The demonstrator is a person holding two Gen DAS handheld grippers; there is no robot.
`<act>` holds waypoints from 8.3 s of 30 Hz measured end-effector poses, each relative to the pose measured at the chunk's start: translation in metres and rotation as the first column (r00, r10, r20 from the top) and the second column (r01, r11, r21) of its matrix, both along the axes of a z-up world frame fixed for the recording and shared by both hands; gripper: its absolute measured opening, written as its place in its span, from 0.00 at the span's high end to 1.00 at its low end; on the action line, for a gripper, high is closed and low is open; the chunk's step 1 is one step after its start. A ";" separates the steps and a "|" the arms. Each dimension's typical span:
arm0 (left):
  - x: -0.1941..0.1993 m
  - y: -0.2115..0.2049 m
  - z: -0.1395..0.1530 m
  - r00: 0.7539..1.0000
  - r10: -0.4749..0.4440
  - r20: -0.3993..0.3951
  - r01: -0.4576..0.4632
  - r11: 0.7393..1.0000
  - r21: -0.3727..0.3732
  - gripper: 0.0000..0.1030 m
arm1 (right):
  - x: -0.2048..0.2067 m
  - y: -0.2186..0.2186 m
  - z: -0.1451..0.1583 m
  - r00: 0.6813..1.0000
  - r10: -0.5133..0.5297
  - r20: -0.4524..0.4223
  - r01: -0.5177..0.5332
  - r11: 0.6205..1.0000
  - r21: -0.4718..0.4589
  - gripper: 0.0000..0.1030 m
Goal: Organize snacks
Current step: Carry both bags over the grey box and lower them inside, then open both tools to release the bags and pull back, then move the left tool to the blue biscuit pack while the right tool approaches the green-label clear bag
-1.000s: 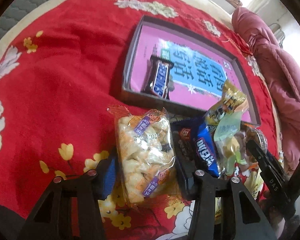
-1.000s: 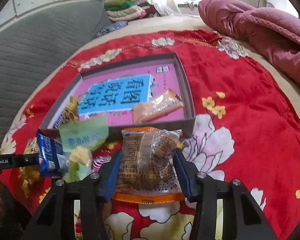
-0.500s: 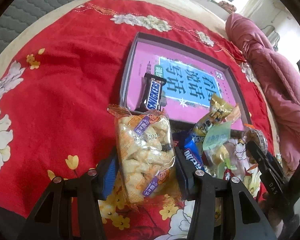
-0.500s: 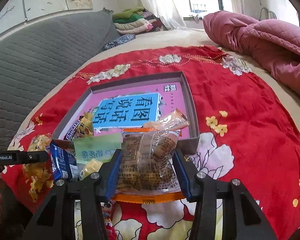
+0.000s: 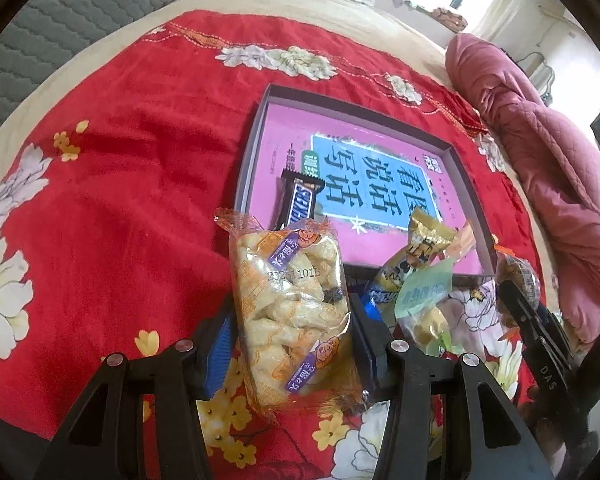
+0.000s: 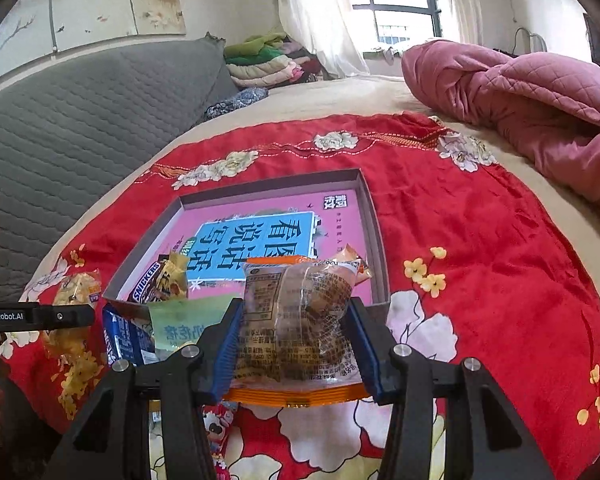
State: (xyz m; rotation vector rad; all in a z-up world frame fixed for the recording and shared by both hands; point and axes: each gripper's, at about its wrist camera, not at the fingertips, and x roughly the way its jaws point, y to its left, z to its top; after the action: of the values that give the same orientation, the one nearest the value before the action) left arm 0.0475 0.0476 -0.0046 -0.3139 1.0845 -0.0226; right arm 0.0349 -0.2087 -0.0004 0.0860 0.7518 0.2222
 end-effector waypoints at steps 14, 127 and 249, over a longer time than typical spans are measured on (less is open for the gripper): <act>0.019 -0.001 0.011 0.999 0.016 0.042 -0.016 1.000 0.005 0.48 | 0.005 -0.003 0.001 1.000 -0.018 0.022 0.018 1.000 0.007 0.51; 0.099 -0.043 -0.015 1.000 -0.031 -0.002 0.031 1.000 0.001 0.48 | 0.064 -0.012 -0.025 0.997 -0.076 0.030 0.076 0.997 0.016 0.36; 0.028 -0.026 -0.049 0.973 -0.155 -0.170 0.145 0.987 -0.068 0.43 | -0.008 0.080 -0.032 0.966 0.250 -0.067 -0.258 0.952 -0.165 0.19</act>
State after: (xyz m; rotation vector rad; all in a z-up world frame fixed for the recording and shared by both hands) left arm 0.0757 0.0211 -0.0533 -0.2870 1.2820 -0.1629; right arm 0.0266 -0.1290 -0.0323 -0.1719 0.8246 0.4005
